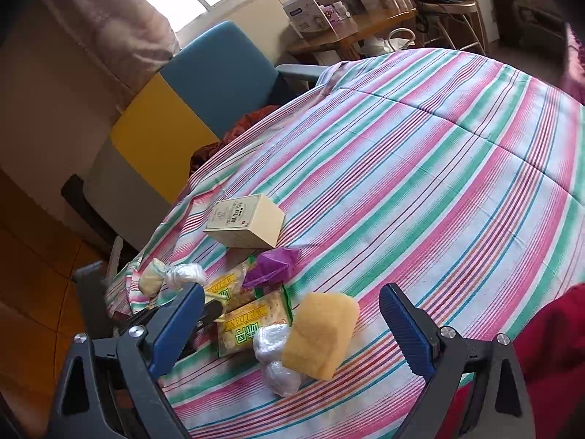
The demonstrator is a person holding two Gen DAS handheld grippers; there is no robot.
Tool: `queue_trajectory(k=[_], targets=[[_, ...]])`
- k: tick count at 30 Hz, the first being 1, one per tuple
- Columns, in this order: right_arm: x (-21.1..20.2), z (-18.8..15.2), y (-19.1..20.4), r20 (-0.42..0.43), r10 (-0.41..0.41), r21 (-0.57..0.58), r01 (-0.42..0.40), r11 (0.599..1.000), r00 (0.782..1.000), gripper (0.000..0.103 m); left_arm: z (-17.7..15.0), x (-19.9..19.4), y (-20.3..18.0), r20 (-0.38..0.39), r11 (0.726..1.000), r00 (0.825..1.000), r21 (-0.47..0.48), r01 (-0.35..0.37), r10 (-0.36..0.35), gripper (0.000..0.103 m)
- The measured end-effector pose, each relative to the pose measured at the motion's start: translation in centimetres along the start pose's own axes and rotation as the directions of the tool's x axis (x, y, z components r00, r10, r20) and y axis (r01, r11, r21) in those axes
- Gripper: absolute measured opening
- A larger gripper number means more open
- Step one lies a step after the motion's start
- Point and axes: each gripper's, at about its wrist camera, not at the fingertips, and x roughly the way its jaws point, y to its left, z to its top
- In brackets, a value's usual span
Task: Organize objects
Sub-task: 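Grasp the green essential oil box with the left gripper, then hold the green box in the left gripper while the right gripper grasps a WEIDAN cracker pack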
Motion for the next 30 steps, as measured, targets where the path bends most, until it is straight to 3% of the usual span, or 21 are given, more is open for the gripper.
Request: queue_trajectory(k=[5, 12, 15, 18, 23, 26, 29, 30], targets=[[0.1, 0.0, -0.3, -0.004, -0.010, 0.017, 0.010, 1.000, 1.000, 0.097, -3.9, -3.2, -0.6, 0.014, 1.000, 0.999, 0.000, -0.031, 0.031, 0.074], [-0.1, 0.1, -0.5, 0.010, -0.031, 0.020, 0.031, 0.999, 0.999, 0.097, -10.4, -4.7, -1.6, -0.037, 0.999, 0.999, -0.013, -0.034, 0.033, 0.074], [-1.2, 0.1, 0.4, 0.053, 0.038, -0.017, -0.037, 0.999, 0.998, 0.097, -12.7, -5.0, -1.9, -0.057, 0.999, 0.998, -0.024, -0.022, 0.020, 0.074], [-1.1, -0.6, 3.0, 0.033, 0.086, -0.147, -0.081, 0.986, 0.996, 0.097, -14.2, -5.6, -2.0, -0.057, 0.999, 0.998, -0.023, -0.023, 0.022, 0.074], [0.7, -2.5, 6.3, -0.097, 0.123, -0.304, -0.147, 0.941, 0.988, 0.097, -16.1, -7.1, -1.1, -0.047, 0.999, 0.999, -0.036, -0.014, 0.012, 0.074], [2.4, -3.9, 7.9, -0.188, 0.061, -0.410, -0.135, 0.902, 0.980, 0.094, -16.7, -7.5, -0.7, -0.044, 0.999, 0.999, -0.038, 0.000, -0.001, 0.074], [4.0, -4.7, 10.0, -0.245, -0.031, -0.578, -0.120, 0.807, 0.969, 0.093, -17.0, -7.5, -0.5, -0.040, 0.999, 0.999, -0.038, 0.006, -0.007, 0.074], [4.8, -4.9, 10.8, -0.273, -0.074, -0.640, -0.123, 0.758, 0.959, 0.093, -17.1, -7.5, -0.6, -0.037, 0.999, 0.999, -0.036, 0.006, -0.008, 0.074]])
